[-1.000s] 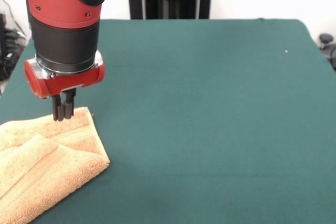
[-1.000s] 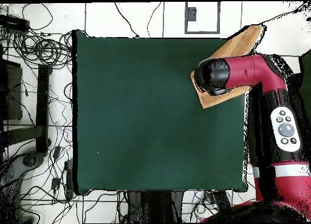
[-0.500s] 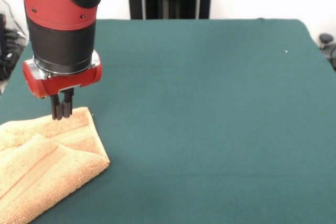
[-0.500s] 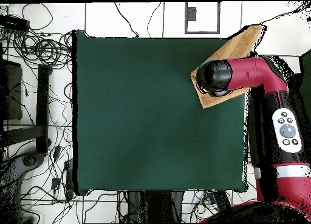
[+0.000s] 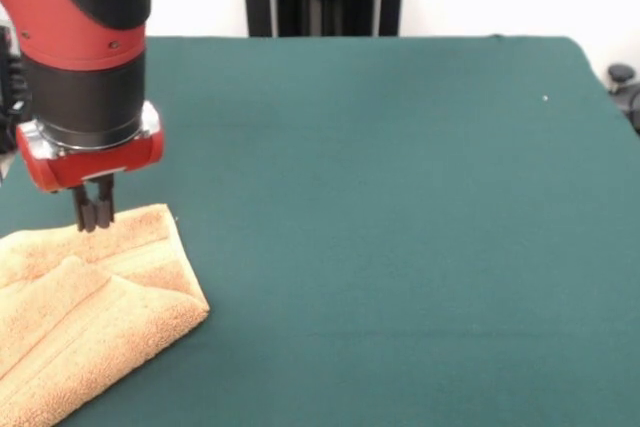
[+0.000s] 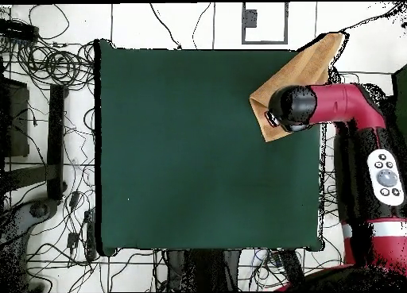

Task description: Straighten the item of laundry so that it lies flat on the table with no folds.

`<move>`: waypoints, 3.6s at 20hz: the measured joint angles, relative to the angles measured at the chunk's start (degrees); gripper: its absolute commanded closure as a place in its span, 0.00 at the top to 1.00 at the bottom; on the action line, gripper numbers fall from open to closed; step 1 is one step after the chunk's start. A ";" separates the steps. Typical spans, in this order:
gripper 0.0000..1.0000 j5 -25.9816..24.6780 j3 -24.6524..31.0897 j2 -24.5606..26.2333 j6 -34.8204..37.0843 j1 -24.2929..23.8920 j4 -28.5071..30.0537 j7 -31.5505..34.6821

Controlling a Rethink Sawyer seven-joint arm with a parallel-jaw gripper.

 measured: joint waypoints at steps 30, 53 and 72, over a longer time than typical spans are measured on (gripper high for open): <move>0.00 5.42 0.25 4.86 -11.93 -7.84 4.97 -0.01; 0.00 5.16 -0.16 5.91 -12.56 -6.35 3.93 -1.42; 0.00 8.92 -0.17 7.53 -7.87 -6.17 0.86 -18.11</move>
